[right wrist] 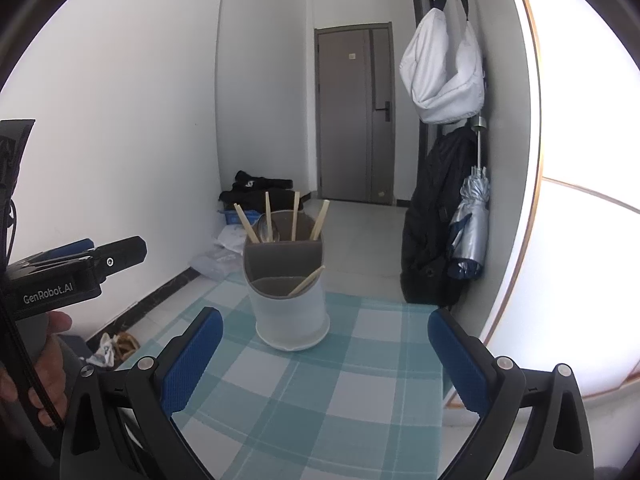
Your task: Organize utensils
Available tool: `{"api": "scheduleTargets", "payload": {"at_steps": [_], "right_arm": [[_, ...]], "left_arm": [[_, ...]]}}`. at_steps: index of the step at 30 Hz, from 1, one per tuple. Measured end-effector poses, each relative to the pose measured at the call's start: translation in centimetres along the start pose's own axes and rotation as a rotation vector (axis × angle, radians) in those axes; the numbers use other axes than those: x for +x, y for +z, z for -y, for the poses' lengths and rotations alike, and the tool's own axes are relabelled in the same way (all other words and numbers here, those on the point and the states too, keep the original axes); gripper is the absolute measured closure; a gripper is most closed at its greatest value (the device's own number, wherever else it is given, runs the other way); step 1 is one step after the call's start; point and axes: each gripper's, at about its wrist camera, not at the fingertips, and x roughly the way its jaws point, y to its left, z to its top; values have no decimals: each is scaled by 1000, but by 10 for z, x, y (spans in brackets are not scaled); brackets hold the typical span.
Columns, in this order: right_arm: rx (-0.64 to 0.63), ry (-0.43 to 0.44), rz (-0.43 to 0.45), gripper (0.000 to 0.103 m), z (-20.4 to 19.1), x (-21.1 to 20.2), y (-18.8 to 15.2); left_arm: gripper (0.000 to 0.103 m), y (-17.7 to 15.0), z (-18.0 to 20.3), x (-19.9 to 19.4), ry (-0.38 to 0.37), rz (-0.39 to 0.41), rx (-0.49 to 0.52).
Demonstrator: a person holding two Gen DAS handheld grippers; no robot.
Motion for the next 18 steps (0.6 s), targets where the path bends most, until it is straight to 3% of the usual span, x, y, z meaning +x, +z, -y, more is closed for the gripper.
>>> {"api": "scheduleTargets", "payload": {"at_steps": [18], "right_arm": [[9, -24, 12, 0, 4, -9, 1]], "left_arm": [[2, -3, 3, -1, 17, 1, 11]]}}
